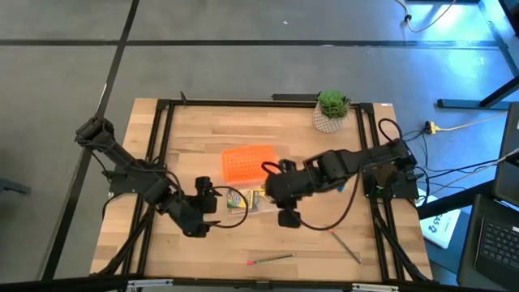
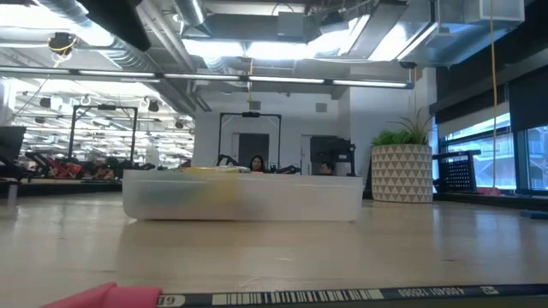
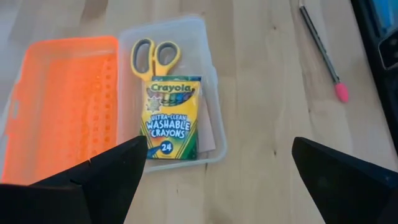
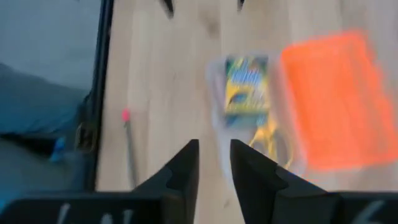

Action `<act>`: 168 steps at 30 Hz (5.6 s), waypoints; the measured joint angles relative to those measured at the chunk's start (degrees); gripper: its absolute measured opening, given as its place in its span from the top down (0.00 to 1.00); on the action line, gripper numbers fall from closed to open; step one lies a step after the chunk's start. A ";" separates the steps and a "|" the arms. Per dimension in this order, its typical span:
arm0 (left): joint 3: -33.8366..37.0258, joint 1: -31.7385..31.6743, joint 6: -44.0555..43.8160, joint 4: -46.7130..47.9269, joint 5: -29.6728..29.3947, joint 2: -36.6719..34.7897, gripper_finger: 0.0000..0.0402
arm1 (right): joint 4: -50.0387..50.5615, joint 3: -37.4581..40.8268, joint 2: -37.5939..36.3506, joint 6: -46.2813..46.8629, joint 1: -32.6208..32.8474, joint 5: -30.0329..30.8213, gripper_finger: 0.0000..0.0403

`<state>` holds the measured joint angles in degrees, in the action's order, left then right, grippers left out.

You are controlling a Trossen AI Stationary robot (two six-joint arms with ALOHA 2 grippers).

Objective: Pack school essentials
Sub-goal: Put the right black pencil into the supply box

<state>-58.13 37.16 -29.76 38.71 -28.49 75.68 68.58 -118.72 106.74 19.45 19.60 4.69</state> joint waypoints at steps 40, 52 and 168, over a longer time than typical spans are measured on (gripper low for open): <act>0.00 2.06 -4.42 -2.44 -0.46 0.02 0.02 | 2.65 31.39 0.07 47.97 15.95 -10.81 0.50; -0.02 2.39 -4.64 -6.17 1.18 0.02 0.02 | -4.45 45.04 0.00 47.74 15.78 -13.70 0.50; -0.04 2.35 -4.63 -8.49 1.16 0.04 0.02 | -6.28 24.00 0.17 1.03 -2.46 4.51 0.86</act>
<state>-58.17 39.51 -34.39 30.22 -27.33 75.72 62.30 -94.72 106.91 20.47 17.14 9.20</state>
